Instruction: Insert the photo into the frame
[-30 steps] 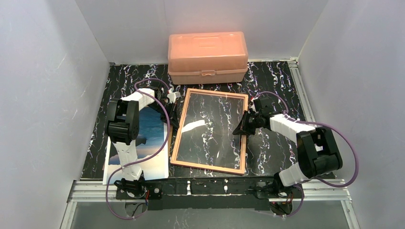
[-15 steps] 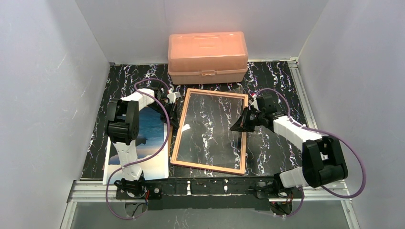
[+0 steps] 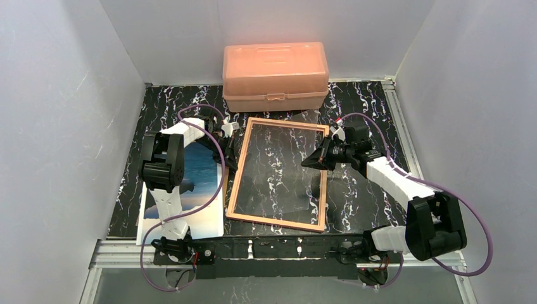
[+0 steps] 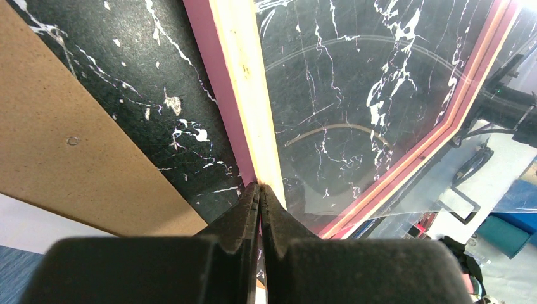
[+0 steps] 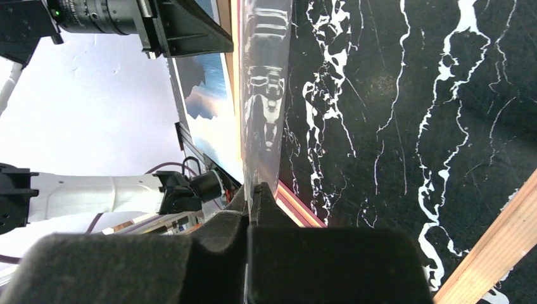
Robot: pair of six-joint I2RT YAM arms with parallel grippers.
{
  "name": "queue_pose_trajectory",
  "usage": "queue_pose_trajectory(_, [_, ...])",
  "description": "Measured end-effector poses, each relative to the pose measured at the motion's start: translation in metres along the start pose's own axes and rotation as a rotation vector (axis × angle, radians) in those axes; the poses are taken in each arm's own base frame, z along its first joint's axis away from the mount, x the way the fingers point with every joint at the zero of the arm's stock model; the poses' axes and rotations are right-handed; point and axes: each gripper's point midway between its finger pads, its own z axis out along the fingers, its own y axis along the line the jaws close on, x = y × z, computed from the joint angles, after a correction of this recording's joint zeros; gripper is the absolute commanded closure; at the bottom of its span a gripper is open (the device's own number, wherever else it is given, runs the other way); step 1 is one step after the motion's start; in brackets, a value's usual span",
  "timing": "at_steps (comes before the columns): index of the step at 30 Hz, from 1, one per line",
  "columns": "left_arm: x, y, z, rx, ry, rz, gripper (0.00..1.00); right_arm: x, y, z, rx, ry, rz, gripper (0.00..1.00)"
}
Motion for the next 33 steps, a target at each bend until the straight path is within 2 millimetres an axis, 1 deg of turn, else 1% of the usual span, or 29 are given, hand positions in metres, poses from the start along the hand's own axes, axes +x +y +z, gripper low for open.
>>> queue_pose_trajectory(4, [0.0, 0.0, 0.0, 0.0, -0.001, 0.0, 1.0, 0.001, 0.004, -0.002, -0.014, -0.001, -0.004, 0.99])
queue_pose_trajectory(13, [0.0, 0.0, 0.0, 0.0, -0.001, 0.0, 1.0, 0.003, 0.001, -0.002, -0.016, 0.003, -0.002, 0.99])
queue_pose_trajectory(24, [0.0, 0.0, 0.0, 0.0, -0.001, -0.002, 1.0, 0.004, 0.007, -0.003, -0.032, 0.01, 0.039, 0.99])
queue_pose_trajectory(30, [0.0, 0.0, 0.0, -0.001, -0.001, -0.002, 1.0, 0.005, 0.015, -0.006, -0.053, 0.011, 0.056, 0.99])
queue_pose_trajectory(33, [0.0, 0.0, 0.0, -0.001, -0.001, -0.002, 1.0, 0.003, 0.024, -0.009, -0.085, 0.007, 0.071, 0.99])
